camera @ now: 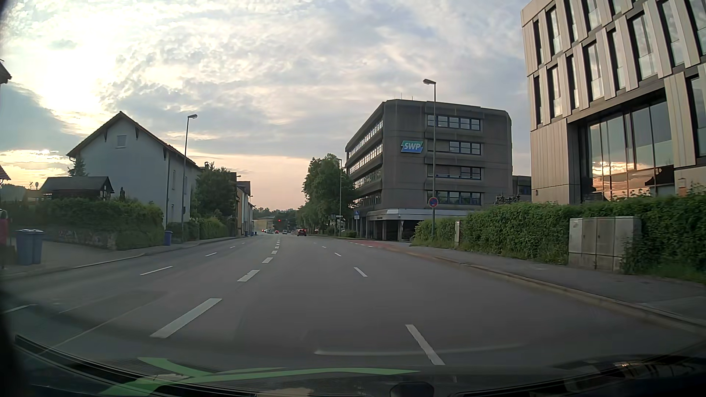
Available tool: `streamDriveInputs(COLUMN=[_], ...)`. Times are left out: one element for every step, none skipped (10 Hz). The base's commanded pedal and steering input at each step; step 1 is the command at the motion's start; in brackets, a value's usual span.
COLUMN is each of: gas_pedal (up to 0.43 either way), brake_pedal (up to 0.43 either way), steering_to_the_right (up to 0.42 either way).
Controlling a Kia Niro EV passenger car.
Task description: Follow the waypoints while adhering to traffic rules and regulations
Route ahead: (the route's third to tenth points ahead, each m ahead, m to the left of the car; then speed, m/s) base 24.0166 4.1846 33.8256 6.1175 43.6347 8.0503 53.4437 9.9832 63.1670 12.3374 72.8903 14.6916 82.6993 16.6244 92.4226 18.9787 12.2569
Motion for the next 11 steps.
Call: streamDriveInputs(gas_pedal=[0.11, 0.11, 0.11, 0.11, 0.11, 0.11, 0.11, 0.11, 0.11, 0.11, 0.11], brake_pedal=[0.0, 0.0, 0.0, 0.0, 0.0, 0.0, 0.0, 0.0, 0.0, 0.0, 0.0], steering_to_the_right=[-0.007, -0.011, -0.016, -0.021, -0.024, -0.026, -0.028, -0.03, -0.033, -0.035, -0.038])
